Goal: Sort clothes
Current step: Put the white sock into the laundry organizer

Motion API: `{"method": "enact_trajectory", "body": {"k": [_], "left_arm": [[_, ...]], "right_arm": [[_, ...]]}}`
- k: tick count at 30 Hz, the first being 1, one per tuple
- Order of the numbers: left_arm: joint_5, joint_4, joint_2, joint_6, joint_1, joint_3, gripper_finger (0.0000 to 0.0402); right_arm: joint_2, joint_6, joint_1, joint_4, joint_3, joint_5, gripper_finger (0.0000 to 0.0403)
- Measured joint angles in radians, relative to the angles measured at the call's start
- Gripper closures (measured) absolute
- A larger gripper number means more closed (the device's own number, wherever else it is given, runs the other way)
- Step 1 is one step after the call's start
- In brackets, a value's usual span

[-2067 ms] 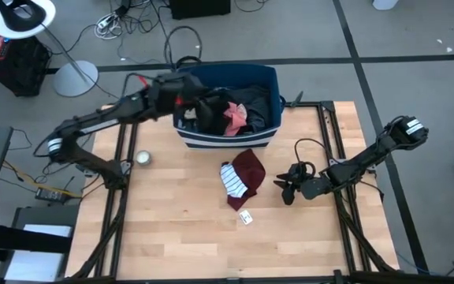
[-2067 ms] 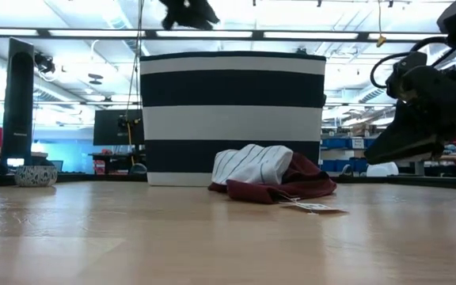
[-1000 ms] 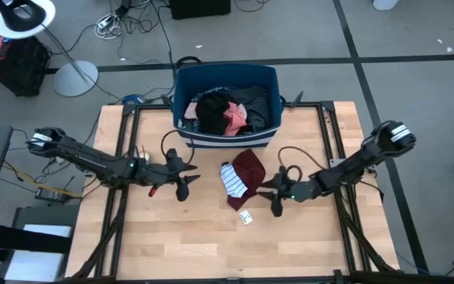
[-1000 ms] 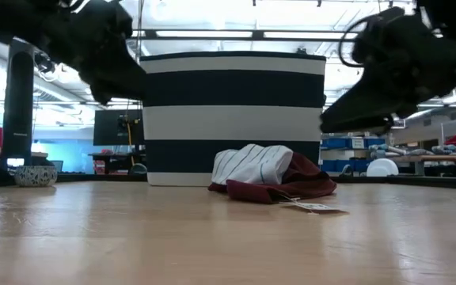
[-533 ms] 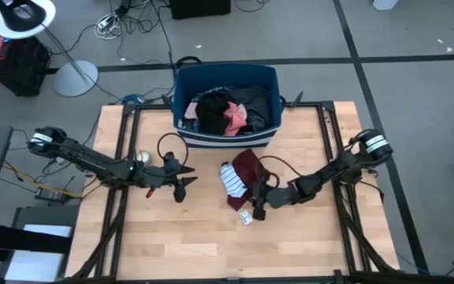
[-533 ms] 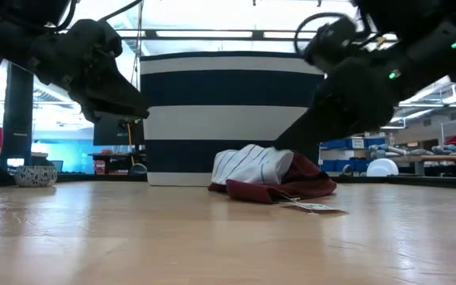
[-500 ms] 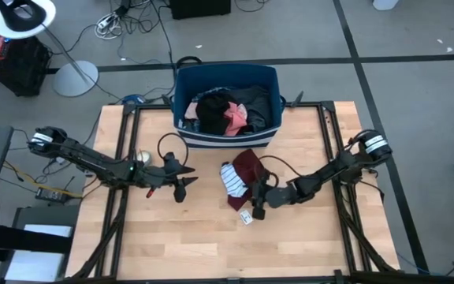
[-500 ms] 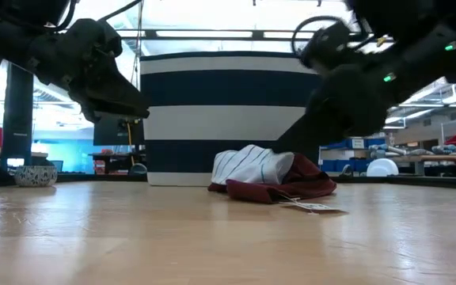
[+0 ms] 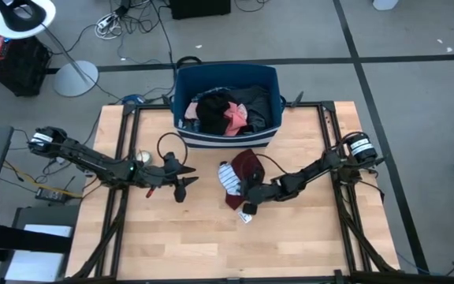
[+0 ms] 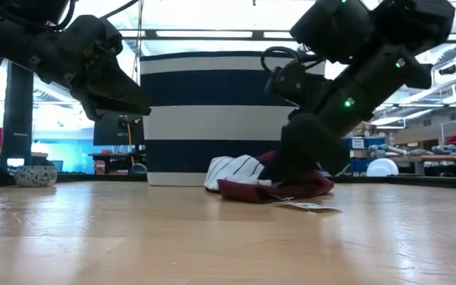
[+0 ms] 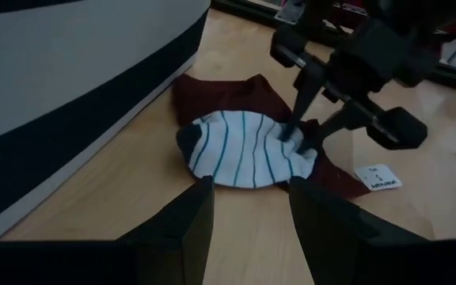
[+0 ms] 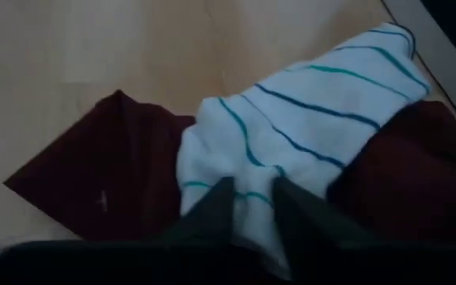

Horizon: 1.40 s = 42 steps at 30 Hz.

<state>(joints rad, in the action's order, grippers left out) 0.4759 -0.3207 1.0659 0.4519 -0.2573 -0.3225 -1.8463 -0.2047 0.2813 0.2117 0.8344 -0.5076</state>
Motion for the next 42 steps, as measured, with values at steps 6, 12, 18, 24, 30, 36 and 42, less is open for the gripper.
{"method": "enact_trajectory", "body": {"k": [6, 12, 18, 24, 30, 36, 42], "left_arm": [[0.000, -0.003, 0.000, -0.002, 0.000, 0.000, 0.0229], [-0.001, 0.000, 0.000, -0.002, 0.000, 0.000, 0.0229], [0.000, -0.004, 0.000, -0.002, 0.000, -0.001, 0.0229], [0.002, -0.005, 0.001, -0.002, 0.000, 0.000, 0.0229], [0.002, -0.001, 0.001, -0.002, 0.000, 0.000, 0.0229], [0.004, 0.002, 0.001, -0.012, 0.000, 0.000, 0.0229], [0.025, 0.003, 0.001, -0.022, 0.000, 0.000, 0.0229]], "right_arm": [[0.052, 0.005, -0.003, -0.169, 0.057, -0.003, 0.0390], [0.206, 0.030, -0.001, -0.362, 0.124, -0.035, 0.0397], [0.335, 0.076, 0.005, -0.554, 0.267, -0.161, 0.0399], [0.362, 0.269, -0.010, -0.641, 0.460, -0.236, 0.0401], [0.350, 0.459, -0.073, -0.636, 0.643, -0.256, 0.0401], [0.342, 0.521, -0.203, -0.575, 0.750, -0.235, 0.0400], [0.302, 0.457, -0.363, -0.551, 0.750, -0.023, 0.0399]]}}
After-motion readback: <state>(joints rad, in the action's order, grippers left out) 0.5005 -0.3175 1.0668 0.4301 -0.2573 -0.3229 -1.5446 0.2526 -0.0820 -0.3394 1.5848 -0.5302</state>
